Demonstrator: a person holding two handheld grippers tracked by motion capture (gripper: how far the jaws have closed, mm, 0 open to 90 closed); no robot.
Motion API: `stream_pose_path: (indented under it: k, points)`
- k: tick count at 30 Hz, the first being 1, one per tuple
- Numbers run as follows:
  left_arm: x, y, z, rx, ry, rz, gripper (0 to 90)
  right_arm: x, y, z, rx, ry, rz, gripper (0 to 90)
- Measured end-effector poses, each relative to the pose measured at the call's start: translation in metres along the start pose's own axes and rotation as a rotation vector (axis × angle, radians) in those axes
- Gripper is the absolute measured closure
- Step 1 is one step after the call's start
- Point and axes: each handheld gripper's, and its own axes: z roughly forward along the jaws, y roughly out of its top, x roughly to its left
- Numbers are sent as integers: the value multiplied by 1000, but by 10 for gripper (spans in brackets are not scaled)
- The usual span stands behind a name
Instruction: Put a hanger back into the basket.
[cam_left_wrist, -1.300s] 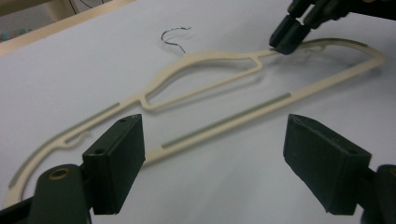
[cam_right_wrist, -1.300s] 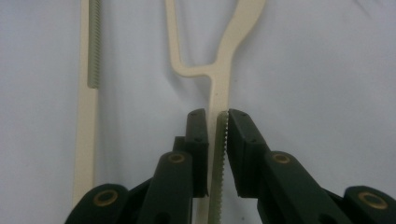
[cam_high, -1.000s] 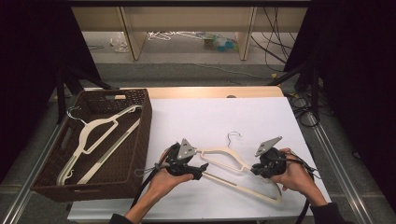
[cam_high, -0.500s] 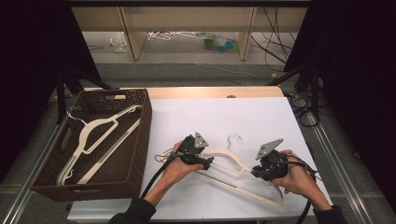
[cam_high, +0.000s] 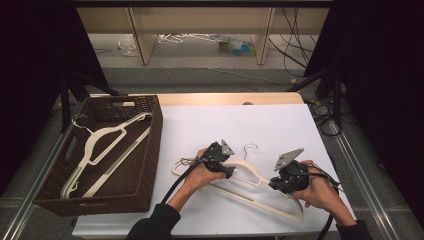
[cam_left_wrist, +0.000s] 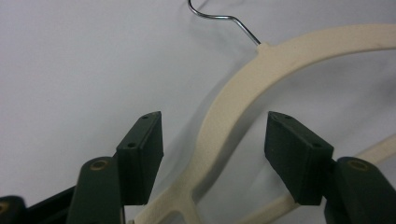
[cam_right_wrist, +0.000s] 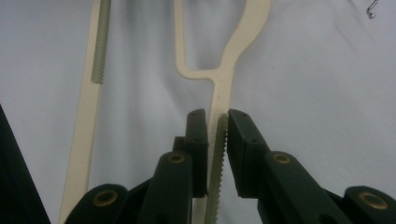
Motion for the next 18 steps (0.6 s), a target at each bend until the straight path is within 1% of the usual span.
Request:
stream_pose_path:
  k: [3, 4, 5, 6, 8, 9, 11, 12, 13, 14, 16, 18]
  points:
    - [-1, 1, 4, 5, -9, 3, 403, 0, 0, -1, -8, 0, -8, 791]
    - [0, 2, 3, 11, -9, 14, 410, 0, 1, -1, -9, 0, -10, 791]
    - [0, 3, 3, -1, -2, 15, 448, 0, 1, -2, -5, 4, -13, 791]
    - [0, 3, 3, 0, 2, 22, 466, 0, 1, -2, -6, 3, -13, 791]
    - [1, 4, 4, 7, -12, 44, 528, 0, 1, -1, -10, 3, -16, 791]
    - [2, 4, 4, 14, -17, 55, 545, 0, 1, -1, -8, 2, -14, 791]
    - [3, 3, 4, 1, -50, 57, 610, 1, 1, -2, -7, 2, -12, 791]
    - [3, 3, 4, 5, -52, 63, 631, 1, 1, -3, -4, 4, -14, 791]
    - [3, 3, 3, 12, -50, 77, 644, 0, 1, -3, -5, 7, -18, 791]
    - [3, 3, 2, 8, -58, 78, 654, 1, 1, -3, -5, 2, -20, 791]
    - [4, 3, -1, 13, -67, 101, 672, 1, 1, -3, -7, -3, -26, 791]
    - [5, 3, -6, 2, -66, 118, 688, 0, 0, -3, -9, -2, -31, 791]
